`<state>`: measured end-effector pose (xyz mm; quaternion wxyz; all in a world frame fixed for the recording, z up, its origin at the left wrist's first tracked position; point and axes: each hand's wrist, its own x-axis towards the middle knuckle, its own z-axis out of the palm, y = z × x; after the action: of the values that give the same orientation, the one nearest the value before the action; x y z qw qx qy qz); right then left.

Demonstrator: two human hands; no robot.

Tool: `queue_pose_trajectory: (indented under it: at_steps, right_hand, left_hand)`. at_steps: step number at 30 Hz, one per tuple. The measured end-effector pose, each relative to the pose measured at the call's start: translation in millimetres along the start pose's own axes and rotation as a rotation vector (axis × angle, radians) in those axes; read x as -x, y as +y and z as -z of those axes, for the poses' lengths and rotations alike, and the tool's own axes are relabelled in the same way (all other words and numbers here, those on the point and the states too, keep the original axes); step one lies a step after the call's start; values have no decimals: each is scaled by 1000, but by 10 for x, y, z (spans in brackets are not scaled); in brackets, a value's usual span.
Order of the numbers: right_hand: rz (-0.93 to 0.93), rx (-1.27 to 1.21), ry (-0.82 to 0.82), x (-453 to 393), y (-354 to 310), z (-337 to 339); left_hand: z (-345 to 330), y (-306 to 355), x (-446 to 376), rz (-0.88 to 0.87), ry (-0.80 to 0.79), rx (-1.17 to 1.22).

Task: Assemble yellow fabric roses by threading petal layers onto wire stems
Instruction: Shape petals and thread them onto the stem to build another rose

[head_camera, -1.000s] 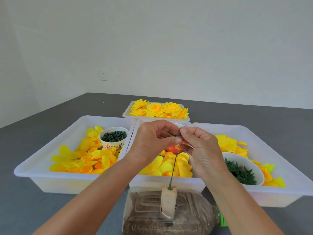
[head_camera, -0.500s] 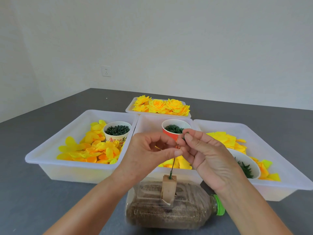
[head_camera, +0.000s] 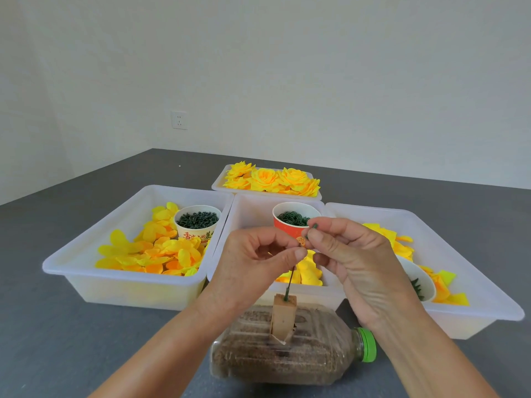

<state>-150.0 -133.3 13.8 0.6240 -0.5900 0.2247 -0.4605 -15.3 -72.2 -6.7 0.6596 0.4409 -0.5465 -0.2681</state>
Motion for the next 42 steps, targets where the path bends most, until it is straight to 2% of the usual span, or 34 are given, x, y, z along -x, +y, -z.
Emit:
queue_pose_trajectory:
  at_steps: [6, 18, 29, 34, 42]
  right_hand:
    - [110, 102, -16, -6, -5, -59]
    - [172, 296, -60, -1, 4, -33]
    - [158, 449, -103, 56, 62, 3]
    - [91, 453, -140, 83, 146, 24]
    - [10, 495, -149, 156, 283, 28]
  left_hand:
    - [4, -7, 8, 2, 1, -21]
    - [28, -58, 34, 38, 5, -57]
    - [79, -129, 168, 127, 5, -127]
    - [113, -92, 171, 107, 62, -57]
    - [81, -113, 205, 136, 38, -59]
